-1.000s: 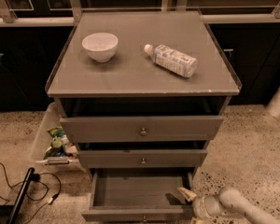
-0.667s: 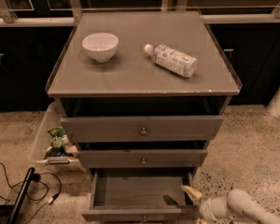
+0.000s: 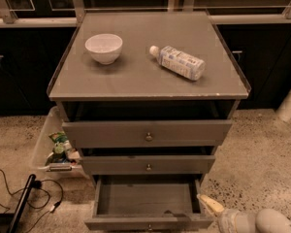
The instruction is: Open bottom drawer
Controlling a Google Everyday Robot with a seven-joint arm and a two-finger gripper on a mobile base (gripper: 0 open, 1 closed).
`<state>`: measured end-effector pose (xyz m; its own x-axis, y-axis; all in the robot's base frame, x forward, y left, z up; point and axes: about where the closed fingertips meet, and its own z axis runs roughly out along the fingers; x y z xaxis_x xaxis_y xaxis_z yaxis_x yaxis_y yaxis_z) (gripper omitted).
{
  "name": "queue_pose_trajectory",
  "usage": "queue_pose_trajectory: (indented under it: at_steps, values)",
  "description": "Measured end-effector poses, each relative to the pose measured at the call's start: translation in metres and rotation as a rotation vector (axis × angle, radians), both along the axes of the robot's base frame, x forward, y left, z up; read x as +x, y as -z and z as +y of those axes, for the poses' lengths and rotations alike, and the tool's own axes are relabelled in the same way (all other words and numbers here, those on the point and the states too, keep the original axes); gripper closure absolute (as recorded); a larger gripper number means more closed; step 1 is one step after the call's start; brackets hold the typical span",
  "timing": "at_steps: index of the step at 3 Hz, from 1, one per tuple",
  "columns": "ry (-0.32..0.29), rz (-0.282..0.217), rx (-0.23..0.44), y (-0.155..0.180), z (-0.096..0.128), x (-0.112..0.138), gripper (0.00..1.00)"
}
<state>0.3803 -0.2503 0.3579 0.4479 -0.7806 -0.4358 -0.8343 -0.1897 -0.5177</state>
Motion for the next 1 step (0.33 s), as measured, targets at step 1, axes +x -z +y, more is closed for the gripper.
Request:
queue_pose_trajectory:
  at_steps: [1]
  values:
    - [0.0,-0.001,-0.004,-0.0043,-0.0012,-0.0055,0.0]
